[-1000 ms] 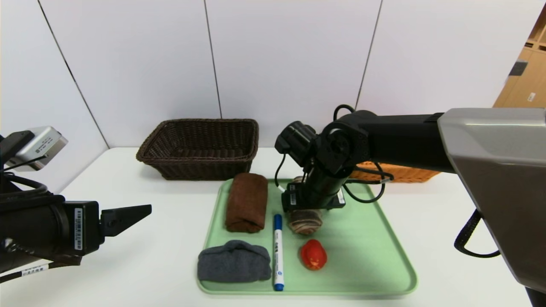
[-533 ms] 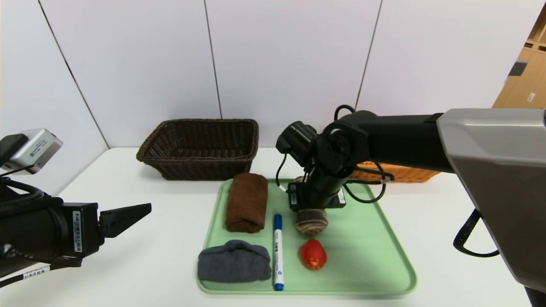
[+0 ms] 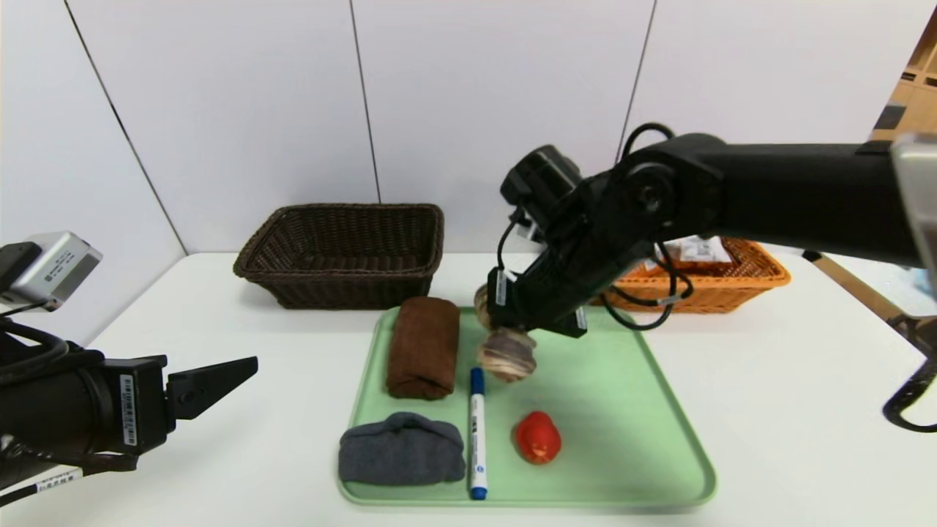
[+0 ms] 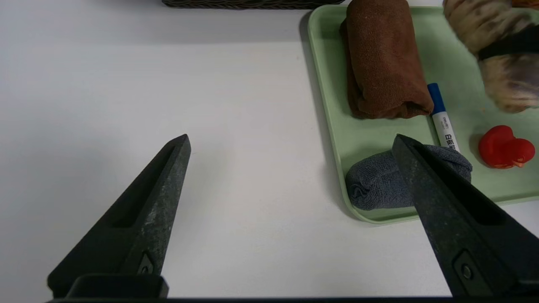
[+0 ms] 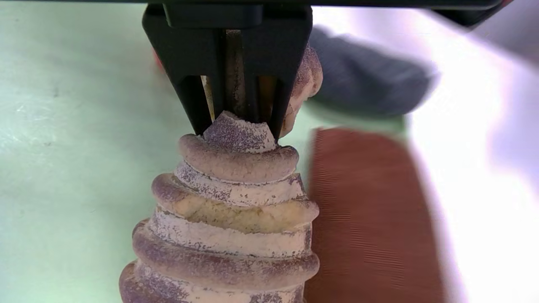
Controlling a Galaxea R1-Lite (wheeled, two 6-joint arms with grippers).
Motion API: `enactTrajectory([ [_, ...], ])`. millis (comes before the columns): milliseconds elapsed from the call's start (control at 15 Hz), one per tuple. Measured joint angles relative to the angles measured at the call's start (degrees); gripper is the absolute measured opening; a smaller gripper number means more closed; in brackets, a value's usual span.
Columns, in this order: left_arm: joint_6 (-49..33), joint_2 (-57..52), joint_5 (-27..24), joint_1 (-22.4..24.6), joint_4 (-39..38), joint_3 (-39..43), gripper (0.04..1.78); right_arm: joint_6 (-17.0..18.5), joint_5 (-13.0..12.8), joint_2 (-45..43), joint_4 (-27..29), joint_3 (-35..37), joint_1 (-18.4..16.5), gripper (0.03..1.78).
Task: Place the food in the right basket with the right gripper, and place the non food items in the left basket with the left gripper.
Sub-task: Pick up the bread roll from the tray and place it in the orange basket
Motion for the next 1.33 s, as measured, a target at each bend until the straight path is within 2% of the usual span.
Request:
enactTrajectory([
  [133,0.0,-0.02,-0.06,0.0,0.01,0.33,1.69,-0.07,3.45,-4.39,-3.89,0.0,-1.05,0.16],
  [267,0.0,-0.07,-0.12,0.0,0.01,0.73,1.69,-0.29,4.33,-8.48,-9.85,0.02,-2.69,0.16],
  [467,0.0,-0.18,-0.17,0.0,-0.07,1.05,1.69,-1.87,4.52,-13.09,-16.37,0.02,-8.33,0.16],
  [733,0.0,-0.11,-0.23,0.0,-0.07,1.12,1.69,-2.73,4.52,-15.06,-16.81,0.51,-17.82,0.16],
  [867,0.0,0.0,-0.32,0.0,-0.07,1.1,1.69,-2.45,4.46,-14.84,-16.74,2.95,-21.82,0.16],
  [1133,0.02,-0.02,-0.28,0.0,-0.07,1.16,1.69,-2.23,4.14,-11.65,-17.15,6.31,-26.71,0.16],
  [1333,0.0,-0.16,-0.23,0.0,-0.02,1.26,1.69,-2.17,4.19,-8.24,-21.61,6.58,-28.06,0.16],
])
